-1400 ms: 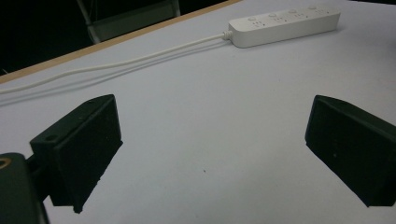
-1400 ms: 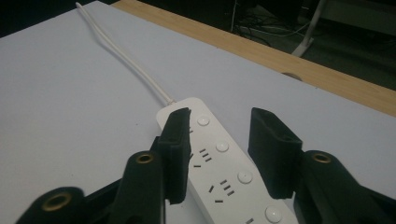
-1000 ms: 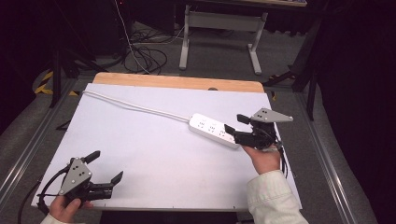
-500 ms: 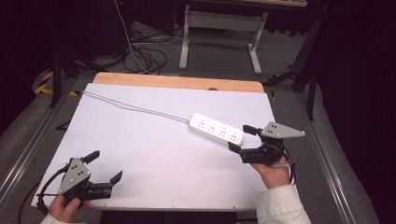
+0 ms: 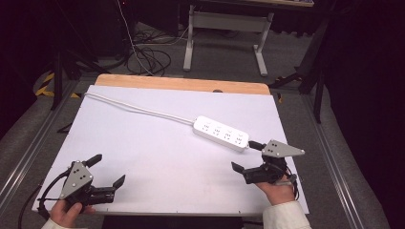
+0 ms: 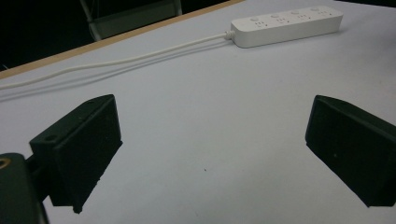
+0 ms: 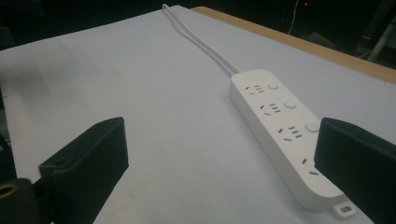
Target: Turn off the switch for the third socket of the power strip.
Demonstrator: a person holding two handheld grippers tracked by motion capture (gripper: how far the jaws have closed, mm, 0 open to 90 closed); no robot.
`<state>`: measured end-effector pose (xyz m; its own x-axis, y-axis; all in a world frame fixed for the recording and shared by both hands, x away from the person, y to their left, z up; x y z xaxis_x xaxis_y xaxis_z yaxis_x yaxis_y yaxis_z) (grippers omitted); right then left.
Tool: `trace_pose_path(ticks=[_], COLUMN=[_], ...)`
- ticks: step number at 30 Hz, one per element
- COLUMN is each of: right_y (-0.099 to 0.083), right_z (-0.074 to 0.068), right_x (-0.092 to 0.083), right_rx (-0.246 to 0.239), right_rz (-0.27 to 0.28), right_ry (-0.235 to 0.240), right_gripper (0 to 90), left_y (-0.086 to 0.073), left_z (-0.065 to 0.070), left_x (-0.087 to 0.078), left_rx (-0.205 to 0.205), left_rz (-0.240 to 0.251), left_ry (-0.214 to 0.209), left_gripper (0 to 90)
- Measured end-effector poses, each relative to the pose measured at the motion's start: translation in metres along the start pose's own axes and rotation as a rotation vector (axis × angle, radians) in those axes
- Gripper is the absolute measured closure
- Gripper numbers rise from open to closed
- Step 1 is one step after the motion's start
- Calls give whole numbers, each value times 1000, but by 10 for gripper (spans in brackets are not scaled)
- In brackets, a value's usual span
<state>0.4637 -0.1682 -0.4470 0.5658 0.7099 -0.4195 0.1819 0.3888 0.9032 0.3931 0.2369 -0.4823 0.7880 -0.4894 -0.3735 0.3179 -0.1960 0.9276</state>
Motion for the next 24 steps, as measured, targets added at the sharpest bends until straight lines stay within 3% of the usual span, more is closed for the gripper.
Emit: trace_pose_path(ticks=[6, 16, 24], right_y=[-17, -47, -66], right_z=[-7, -11, -15], right_x=[5, 12, 18], right_rx=[20, 63, 62], right_rz=[1, -8, -41], right_ry=[60, 94, 70], right_gripper=[18, 0, 0], left_y=[0, 0, 0], left_z=[0, 0, 0], left_x=[0, 0, 0], left_rx=[-1, 6, 24], left_rz=[0, 0, 0], left_ry=[0, 0, -5], left_gripper=[41, 40, 40])
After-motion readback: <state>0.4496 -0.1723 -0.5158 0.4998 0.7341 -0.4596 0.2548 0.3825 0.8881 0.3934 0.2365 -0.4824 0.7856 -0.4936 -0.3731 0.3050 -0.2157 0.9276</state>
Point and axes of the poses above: each handheld gripper's, and its own axes: x roughly forward along the jaws, y roughly out of its top, z roughly to its right, the point moved 8 cm from there along x, roughly forward along the jaws, and after that the axes turned 6 degrees about -x, right-handed, at the moved point
